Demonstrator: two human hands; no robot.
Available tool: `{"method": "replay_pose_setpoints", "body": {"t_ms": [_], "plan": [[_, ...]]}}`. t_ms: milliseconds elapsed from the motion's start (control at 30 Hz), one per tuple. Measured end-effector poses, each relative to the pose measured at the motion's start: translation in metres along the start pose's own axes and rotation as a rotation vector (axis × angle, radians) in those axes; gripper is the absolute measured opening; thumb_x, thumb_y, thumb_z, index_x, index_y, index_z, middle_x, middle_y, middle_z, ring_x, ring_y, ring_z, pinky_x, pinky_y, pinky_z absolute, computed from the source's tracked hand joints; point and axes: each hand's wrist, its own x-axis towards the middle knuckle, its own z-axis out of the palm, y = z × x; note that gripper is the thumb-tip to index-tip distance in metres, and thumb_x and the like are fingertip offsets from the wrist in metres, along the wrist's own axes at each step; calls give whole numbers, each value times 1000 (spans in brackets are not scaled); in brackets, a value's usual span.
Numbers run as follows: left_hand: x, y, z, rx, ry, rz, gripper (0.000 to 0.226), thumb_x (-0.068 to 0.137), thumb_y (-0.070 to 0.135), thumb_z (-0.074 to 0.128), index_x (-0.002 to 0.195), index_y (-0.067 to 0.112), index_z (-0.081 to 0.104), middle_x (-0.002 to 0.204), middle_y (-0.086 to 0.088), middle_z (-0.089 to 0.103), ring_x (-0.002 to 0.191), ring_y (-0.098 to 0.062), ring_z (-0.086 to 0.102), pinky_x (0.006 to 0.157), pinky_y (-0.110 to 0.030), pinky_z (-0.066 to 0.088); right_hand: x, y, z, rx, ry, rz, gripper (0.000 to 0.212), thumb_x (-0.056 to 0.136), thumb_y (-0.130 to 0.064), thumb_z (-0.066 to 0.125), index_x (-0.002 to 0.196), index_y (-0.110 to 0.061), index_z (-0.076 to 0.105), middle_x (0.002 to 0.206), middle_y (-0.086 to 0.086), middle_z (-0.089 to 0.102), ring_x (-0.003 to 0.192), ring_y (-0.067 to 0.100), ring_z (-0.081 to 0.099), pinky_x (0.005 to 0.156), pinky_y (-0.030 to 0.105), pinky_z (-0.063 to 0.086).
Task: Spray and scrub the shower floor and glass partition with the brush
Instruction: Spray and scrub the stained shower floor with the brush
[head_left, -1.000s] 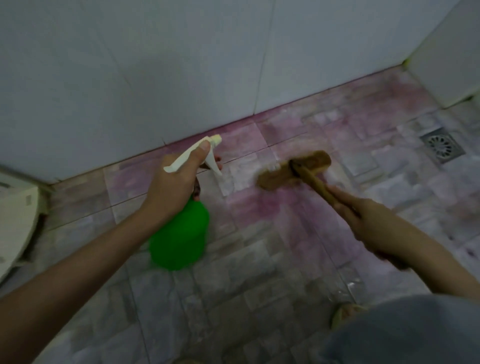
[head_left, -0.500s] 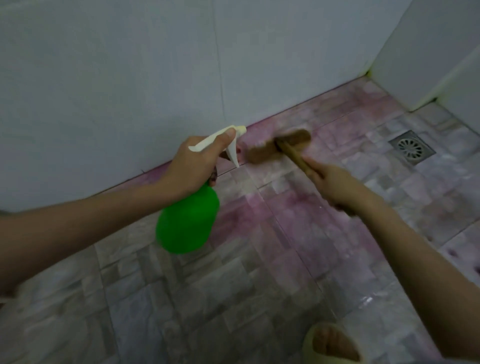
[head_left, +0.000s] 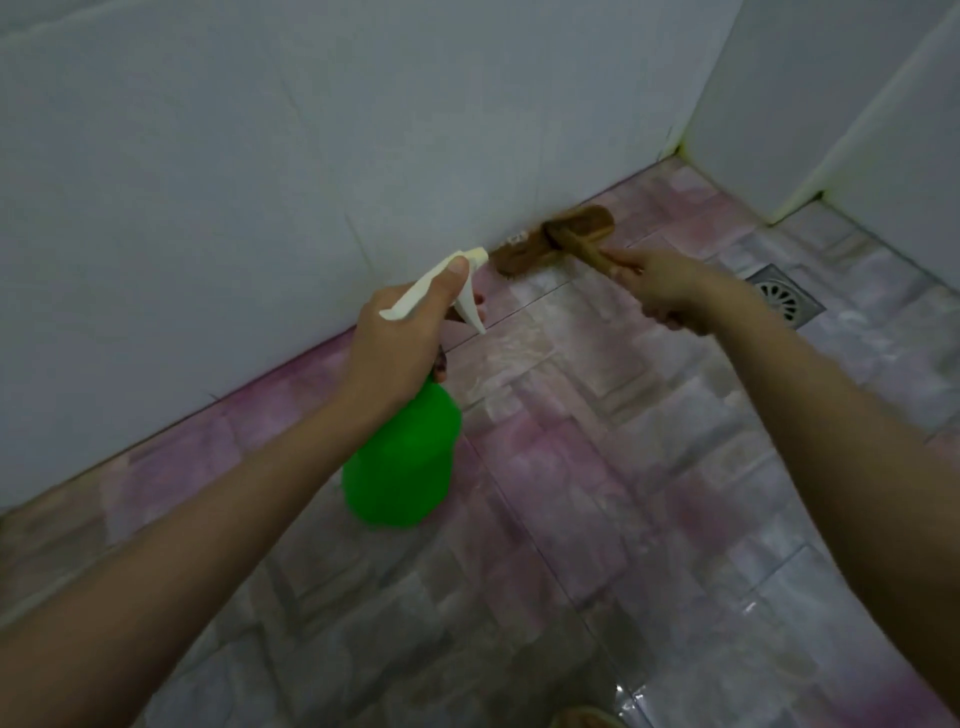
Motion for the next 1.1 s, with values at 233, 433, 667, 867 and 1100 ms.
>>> {"method": "replay_pose_setpoints", "body": {"t_ms": [233, 433, 667, 867, 1100], "plan": [[16, 18, 33, -20, 1, 19, 32, 97, 51, 54, 78, 40, 77, 93, -27, 75, 37, -6, 45, 41, -18, 39, -46, 46, -28, 112, -118, 176, 41, 100, -43, 37, 140, -50, 34, 69, 10, 48, 46, 18, 39, 42, 25, 35], [30, 26, 63, -38, -35, 38, 36, 100, 46, 53, 74, 42, 76, 88, -4, 79, 39, -8, 49, 42, -23, 42, 31, 68, -60, -54, 50, 102, 43, 100, -44, 33, 144, -41, 35, 74, 11, 54, 57, 25, 51, 49, 27, 42], [54, 38, 100, -26, -59, 49, 37, 100, 46, 53, 72, 42, 77, 88, -8, 79, 35, -11, 46, 41, -24, 43, 45, 99, -82, 34, 66, 113, 43, 100, -39, 38, 144, -40, 37, 76, 13, 50, 54, 24, 49, 48, 26, 40], [77, 42, 122, 0, -77, 63, 35, 92, 56, 53, 83, 34, 79, 87, 0, 80, 91, -48, 67, 63, -35, 55, 31, 135, -109, 49, 12, 187, 40, 100, -42, 37, 140, -49, 35, 66, 12, 51, 44, 21, 45, 47, 25, 40], [113, 49, 146, 32, -163, 65, 49, 73, 71, 57, 85, 30, 81, 94, -24, 75, 74, -51, 66, 43, -24, 44, 60, 127, -89, 111, 121, 123, 42, 100, -41, 37, 142, -45, 34, 72, 11, 51, 60, 26, 54, 51, 28, 43]]}}
